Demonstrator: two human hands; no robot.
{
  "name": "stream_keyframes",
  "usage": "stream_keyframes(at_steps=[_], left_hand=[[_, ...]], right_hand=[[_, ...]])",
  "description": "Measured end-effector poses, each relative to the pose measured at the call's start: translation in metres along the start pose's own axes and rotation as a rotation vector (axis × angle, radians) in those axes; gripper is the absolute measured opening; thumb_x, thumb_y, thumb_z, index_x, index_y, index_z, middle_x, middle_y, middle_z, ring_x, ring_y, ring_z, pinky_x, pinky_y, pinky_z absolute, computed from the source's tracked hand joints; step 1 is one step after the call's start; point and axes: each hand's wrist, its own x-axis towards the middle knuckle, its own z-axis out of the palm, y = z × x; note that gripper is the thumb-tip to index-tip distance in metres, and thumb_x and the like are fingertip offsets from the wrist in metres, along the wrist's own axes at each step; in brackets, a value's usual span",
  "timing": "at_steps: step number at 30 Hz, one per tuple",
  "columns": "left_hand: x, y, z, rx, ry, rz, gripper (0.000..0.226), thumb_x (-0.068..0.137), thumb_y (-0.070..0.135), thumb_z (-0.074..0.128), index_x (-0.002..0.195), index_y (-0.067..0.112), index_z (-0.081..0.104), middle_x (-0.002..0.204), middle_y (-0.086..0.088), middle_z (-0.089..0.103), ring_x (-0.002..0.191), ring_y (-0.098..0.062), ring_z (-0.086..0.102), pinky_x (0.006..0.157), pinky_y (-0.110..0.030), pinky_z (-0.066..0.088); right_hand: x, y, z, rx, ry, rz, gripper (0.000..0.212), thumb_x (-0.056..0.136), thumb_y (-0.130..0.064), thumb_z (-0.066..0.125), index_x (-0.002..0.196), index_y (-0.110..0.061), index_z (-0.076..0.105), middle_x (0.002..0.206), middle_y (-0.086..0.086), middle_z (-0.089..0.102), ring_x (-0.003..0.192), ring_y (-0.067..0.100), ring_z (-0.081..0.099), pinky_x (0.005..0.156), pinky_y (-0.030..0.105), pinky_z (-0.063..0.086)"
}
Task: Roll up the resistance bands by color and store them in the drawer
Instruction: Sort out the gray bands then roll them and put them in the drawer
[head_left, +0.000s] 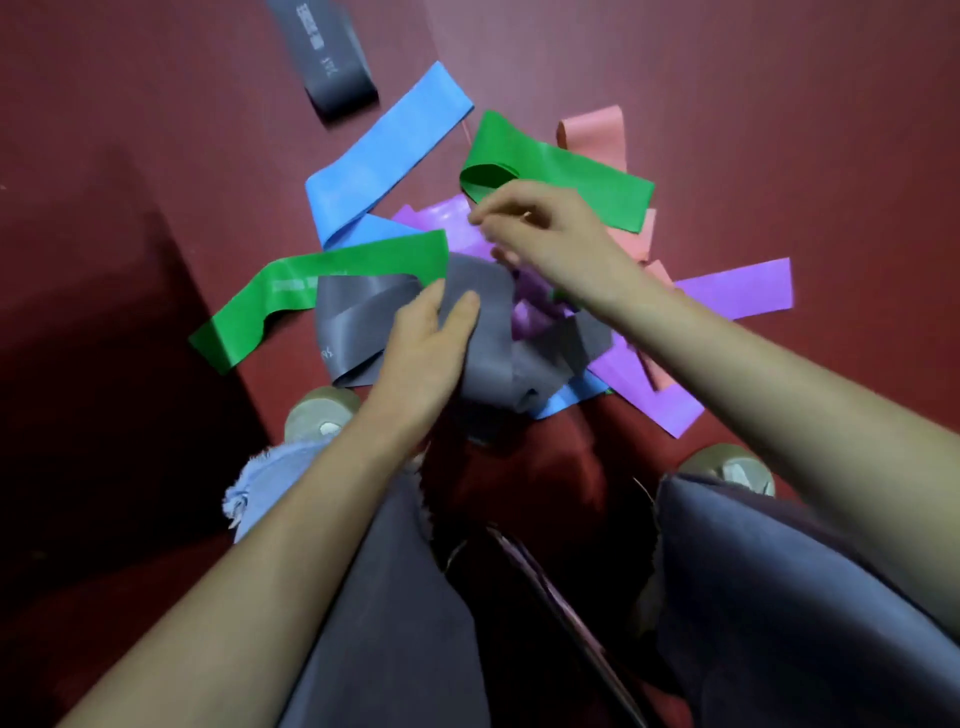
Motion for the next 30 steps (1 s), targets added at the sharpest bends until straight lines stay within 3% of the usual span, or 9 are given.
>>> stream_keyframes(at_steps=[4,7,11,14,17,19,22,26,30], left_hand=[[-0.007,-0.026,-0.019,0.046,0.109,-0.046,0.019,0.094,0.005,0.038,0.096,0.019,0.050,0.081,0.016,0.054,0.063,0.021,0.052,0.066,0.000,0.038],[-0.011,-0.040,-0.026,0.009,0.158,-0.134,0.022,0.095,0.010,0.036,0.084,0.022,0.050,0.080,0.011,0.056,0.067,0.008,0.054,0.066,-0.007,0.042],[-0.007,-0.049,-0.031,0.075,0.213,-0.166,0.022,0.095,0.012,0.037,0.076,0.019,0.044,0.075,0.009,0.050,0.072,-0.003,0.045,0.066,-0.015,0.039],[-0.001,-0.051,-0.029,0.082,0.223,-0.178,0.021,0.095,0.013,0.038,0.076,0.015,0.046,0.080,-0.004,0.054,0.080,-0.014,0.047,0.075,-0.030,0.041],[-0.001,-0.052,-0.025,0.082,0.213,-0.179,0.016,0.095,0.013,0.038,0.087,0.008,0.051,0.089,-0.009,0.055,0.083,-0.015,0.047,0.075,-0.027,0.042],[0.000,-0.051,-0.024,0.069,0.220,-0.158,0.016,0.095,0.013,0.039,0.088,0.009,0.053,0.088,-0.008,0.056,0.082,-0.014,0.048,0.077,-0.030,0.042],[0.006,-0.045,-0.024,0.079,0.243,-0.111,0.016,0.094,0.012,0.039,0.083,0.014,0.051,0.076,0.002,0.055,0.070,-0.006,0.047,0.073,-0.028,0.039],[0.021,-0.029,-0.013,-0.073,0.214,-0.161,0.019,0.094,0.012,0.039,0.087,0.021,0.054,0.079,0.014,0.056,0.069,0.007,0.051,0.069,-0.011,0.042],[0.032,-0.012,0.010,-0.195,0.080,-0.199,0.014,0.092,0.016,0.044,0.100,0.017,0.056,0.094,0.006,0.059,0.086,-0.005,0.054,0.077,-0.013,0.043]], right_hand=[[0.034,0.012,0.051,-0.426,-0.326,-0.130,0.033,0.081,0.007,0.042,0.104,-0.001,0.065,0.108,0.012,0.067,0.091,0.012,0.056,0.070,0.004,0.037],[0.055,0.012,0.073,-0.677,-0.486,-0.153,0.033,0.085,-0.001,0.046,0.114,-0.008,0.060,0.119,0.009,0.062,0.108,0.020,0.056,0.081,0.018,0.038],[0.067,0.024,0.089,-0.880,-0.506,-0.089,0.035,0.086,-0.007,0.047,0.121,-0.008,0.053,0.128,0.012,0.056,0.117,0.026,0.051,0.094,0.029,0.039],[0.066,0.032,0.091,-0.996,-0.452,-0.115,0.031,0.084,-0.009,0.051,0.113,-0.007,0.059,0.121,0.016,0.058,0.115,0.032,0.049,0.093,0.035,0.041],[0.059,0.041,0.082,-1.096,-0.357,-0.164,0.023,0.084,-0.012,0.049,0.101,-0.005,0.063,0.112,0.019,0.060,0.112,0.034,0.047,0.088,0.037,0.039],[0.056,0.045,0.070,-0.997,-0.270,-0.186,0.022,0.084,-0.011,0.045,0.092,-0.004,0.064,0.103,0.021,0.064,0.106,0.035,0.049,0.088,0.038,0.039],[0.051,0.045,0.043,-0.627,-0.128,-0.201,0.017,0.082,-0.007,0.044,0.081,-0.006,0.061,0.089,0.017,0.065,0.092,0.029,0.055,0.085,0.033,0.040],[0.031,0.039,0.006,-0.186,-0.008,-0.119,0.023,0.086,-0.001,0.043,0.075,-0.021,0.043,0.071,-0.005,0.048,0.063,-0.006,0.044,0.063,0.010,0.035],[0.017,0.042,-0.019,0.047,0.129,-0.043,0.023,0.080,-0.004,0.045,0.069,-0.024,0.041,0.042,-0.012,0.040,0.040,-0.001,0.033,0.046,0.011,0.026]])
